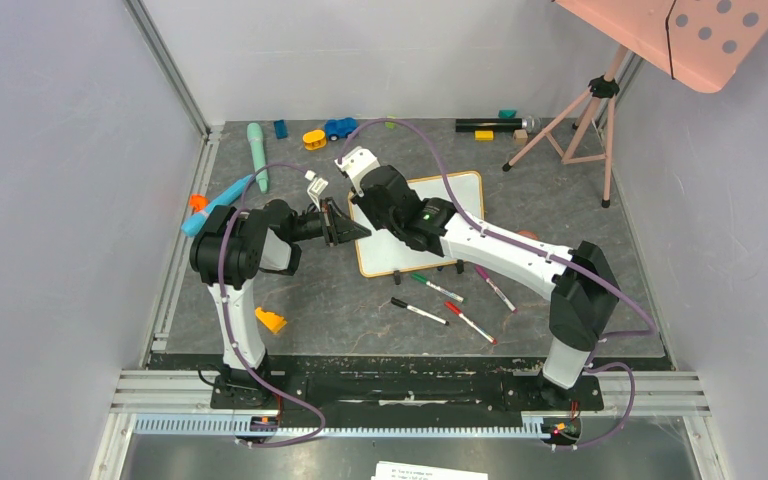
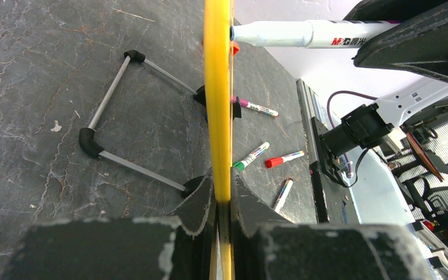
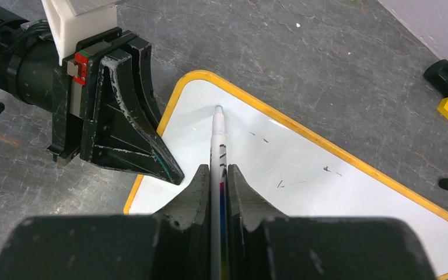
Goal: Write a sentence on the whiteboard
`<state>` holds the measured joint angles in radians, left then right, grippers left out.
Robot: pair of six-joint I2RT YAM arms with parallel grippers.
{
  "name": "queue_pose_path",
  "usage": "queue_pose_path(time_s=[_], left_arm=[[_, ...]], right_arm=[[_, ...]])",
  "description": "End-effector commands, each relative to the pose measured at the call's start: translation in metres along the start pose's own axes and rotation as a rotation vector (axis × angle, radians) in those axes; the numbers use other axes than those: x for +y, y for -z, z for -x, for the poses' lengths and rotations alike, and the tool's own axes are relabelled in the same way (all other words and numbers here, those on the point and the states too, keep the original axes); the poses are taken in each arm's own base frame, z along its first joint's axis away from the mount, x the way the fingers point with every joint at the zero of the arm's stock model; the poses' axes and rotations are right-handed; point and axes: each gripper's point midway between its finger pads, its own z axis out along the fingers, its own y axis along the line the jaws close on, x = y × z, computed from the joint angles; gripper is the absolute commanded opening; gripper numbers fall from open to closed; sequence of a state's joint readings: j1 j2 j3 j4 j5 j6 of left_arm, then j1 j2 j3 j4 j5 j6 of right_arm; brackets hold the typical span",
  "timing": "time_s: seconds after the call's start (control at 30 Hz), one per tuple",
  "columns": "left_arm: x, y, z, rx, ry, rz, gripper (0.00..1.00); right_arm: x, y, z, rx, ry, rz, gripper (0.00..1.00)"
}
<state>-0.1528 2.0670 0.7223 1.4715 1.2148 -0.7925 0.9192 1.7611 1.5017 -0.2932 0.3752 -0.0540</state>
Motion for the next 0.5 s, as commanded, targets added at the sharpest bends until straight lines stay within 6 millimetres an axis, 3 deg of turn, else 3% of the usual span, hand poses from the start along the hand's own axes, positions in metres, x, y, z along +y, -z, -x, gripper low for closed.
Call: queue_pose_path(time_s=[0.0, 0.47], left_arm=[[-0.015, -0.002, 0.013, -0.013, -0.175, -0.046, 0.05], [-0.014, -0.002, 0.013, -0.013, -0.173, -0.045, 0.05]], right_arm=[[-0.003, -0.002, 0.011, -0.025, -0.003, -0.019, 0.00], [0.004, 0.000, -0.008, 0.015, -0.003, 0.017, 0.00]])
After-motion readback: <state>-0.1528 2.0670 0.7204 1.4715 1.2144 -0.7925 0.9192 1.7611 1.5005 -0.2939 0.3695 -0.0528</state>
